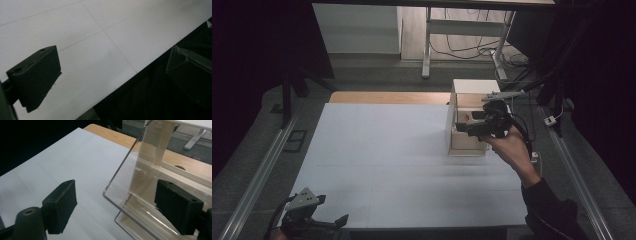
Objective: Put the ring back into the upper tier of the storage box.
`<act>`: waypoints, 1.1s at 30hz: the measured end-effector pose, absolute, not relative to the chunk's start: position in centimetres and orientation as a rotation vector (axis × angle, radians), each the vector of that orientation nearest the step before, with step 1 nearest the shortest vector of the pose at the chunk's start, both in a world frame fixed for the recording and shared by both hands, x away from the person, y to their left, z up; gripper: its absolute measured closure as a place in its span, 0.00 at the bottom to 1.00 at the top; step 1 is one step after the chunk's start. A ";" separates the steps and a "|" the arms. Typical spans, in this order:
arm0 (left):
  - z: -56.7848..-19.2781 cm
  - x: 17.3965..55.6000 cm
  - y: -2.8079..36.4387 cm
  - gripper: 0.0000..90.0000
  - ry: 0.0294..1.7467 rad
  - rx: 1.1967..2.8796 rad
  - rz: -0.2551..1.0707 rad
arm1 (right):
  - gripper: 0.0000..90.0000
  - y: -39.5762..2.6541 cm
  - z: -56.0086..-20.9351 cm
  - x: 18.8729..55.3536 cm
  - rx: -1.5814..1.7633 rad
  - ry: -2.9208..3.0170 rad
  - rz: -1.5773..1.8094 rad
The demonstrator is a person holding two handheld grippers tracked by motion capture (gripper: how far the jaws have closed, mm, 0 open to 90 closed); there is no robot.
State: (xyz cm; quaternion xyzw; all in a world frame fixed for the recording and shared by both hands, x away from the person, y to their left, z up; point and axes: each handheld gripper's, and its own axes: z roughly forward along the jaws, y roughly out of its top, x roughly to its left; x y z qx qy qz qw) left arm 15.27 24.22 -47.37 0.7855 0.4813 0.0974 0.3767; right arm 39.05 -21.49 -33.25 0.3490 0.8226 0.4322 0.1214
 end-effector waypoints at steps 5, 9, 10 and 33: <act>-47.4 15.3 24.2 0.00 1.230 2.009 0.248 | 0.15 -21.6 -33.3 38.1 1.000 2.413 1.259; -47.4 15.3 24.2 0.00 1.230 2.009 0.248 | 0.12 -21.8 -33.4 37.5 0.985 2.419 1.256; -47.4 15.3 24.2 0.00 1.231 2.009 0.248 | 0.12 -21.8 -33.4 37.3 0.983 2.418 1.257; -47.4 15.3 24.2 0.00 1.231 2.009 0.247 | 0.01 -22.7 -35.5 34.0 0.914 2.413 1.273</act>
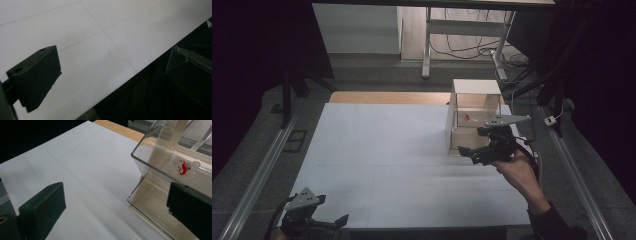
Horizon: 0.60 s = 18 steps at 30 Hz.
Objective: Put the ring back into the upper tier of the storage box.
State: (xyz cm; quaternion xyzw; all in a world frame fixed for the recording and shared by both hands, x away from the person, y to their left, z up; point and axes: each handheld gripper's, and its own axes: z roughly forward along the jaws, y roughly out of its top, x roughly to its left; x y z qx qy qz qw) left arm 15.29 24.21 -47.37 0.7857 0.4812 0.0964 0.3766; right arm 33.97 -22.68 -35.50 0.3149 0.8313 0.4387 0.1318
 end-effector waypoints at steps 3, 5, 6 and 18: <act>-47.4 15.3 24.2 0.00 1.231 2.010 0.248 | 0.00 -23.0 -35.9 33.6 0.916 2.409 1.273; -47.4 15.3 24.2 0.00 1.231 2.009 0.248 | 0.00 -23.2 -36.2 33.3 0.918 2.408 1.270; -47.4 15.3 24.2 0.00 1.231 2.009 0.248 | 0.00 -23.3 -36.3 33.2 0.921 2.406 1.271; -47.4 15.3 24.2 0.00 1.234 2.009 0.247 | 0.00 -24.7 -37.9 31.0 0.914 2.400 1.260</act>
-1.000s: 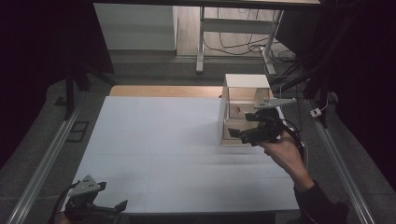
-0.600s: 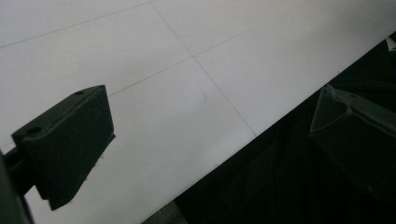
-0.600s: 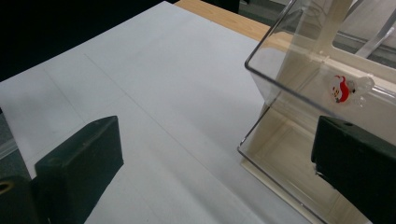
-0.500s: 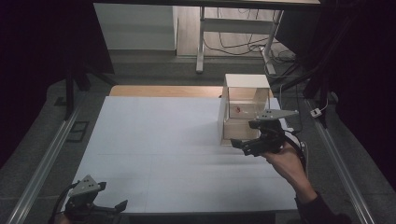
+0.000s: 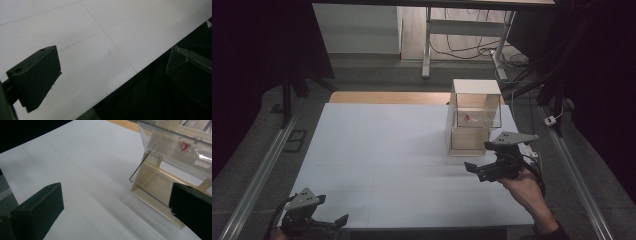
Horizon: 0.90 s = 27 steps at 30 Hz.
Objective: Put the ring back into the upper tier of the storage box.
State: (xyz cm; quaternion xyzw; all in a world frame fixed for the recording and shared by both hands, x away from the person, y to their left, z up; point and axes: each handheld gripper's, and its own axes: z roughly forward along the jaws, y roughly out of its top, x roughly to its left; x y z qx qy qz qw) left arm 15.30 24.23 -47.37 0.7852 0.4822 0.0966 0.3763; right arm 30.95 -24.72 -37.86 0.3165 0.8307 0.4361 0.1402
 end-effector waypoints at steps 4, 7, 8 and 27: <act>-47.4 15.3 24.2 0.00 1.234 2.008 0.245 | 0.00 -25.2 -38.4 30.1 0.909 2.401 1.254; -47.4 15.3 24.2 0.00 1.233 2.007 0.243 | 0.00 -25.5 -38.7 29.5 0.909 2.401 1.249; -47.4 15.3 24.2 0.00 1.234 2.007 0.243 | 0.00 -25.6 -38.8 29.3 0.911 2.399 1.251; -47.4 15.3 24.2 0.00 1.235 2.002 0.244 | 0.00 -28.7 -41.2 26.6 1.013 2.361 1.232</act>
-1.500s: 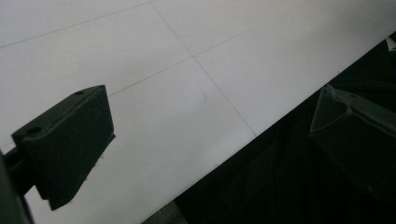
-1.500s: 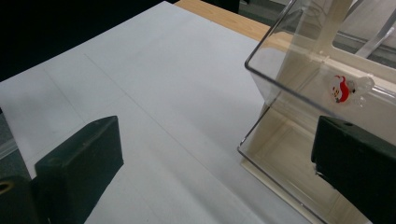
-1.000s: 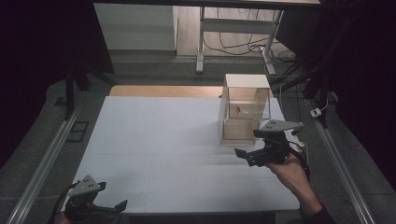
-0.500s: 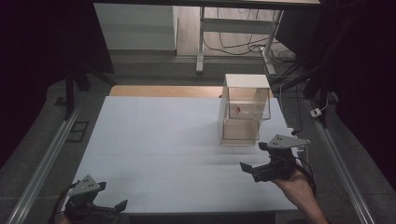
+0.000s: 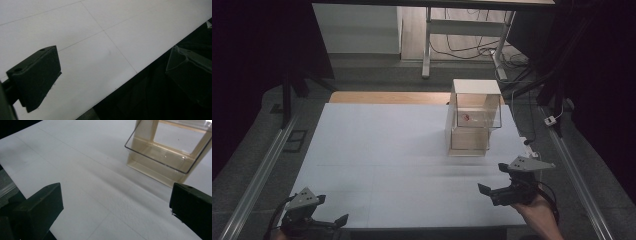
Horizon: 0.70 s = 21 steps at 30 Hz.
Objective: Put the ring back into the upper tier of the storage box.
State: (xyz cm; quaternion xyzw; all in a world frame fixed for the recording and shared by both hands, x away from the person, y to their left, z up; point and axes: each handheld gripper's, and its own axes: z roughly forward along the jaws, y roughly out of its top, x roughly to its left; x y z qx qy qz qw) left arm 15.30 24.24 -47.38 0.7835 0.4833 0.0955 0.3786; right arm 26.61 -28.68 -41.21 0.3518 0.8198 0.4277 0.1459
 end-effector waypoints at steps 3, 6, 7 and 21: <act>-47.4 15.3 24.2 0.00 1.235 2.003 0.246 | 0.00 -29.3 -41.6 26.3 1.030 2.359 1.223; -47.4 15.3 24.2 0.00 1.235 2.003 0.245 | 0.00 -29.9 -42.0 25.9 1.048 2.354 1.211; -47.4 15.3 24.2 0.00 1.235 2.003 0.245 | 0.00 -30.1 -42.1 25.8 1.054 2.355 1.210; -47.4 15.3 24.2 0.00 1.234 2.004 0.248 | 0.00 -32.8 -44.2 24.0 1.155 2.333 1.147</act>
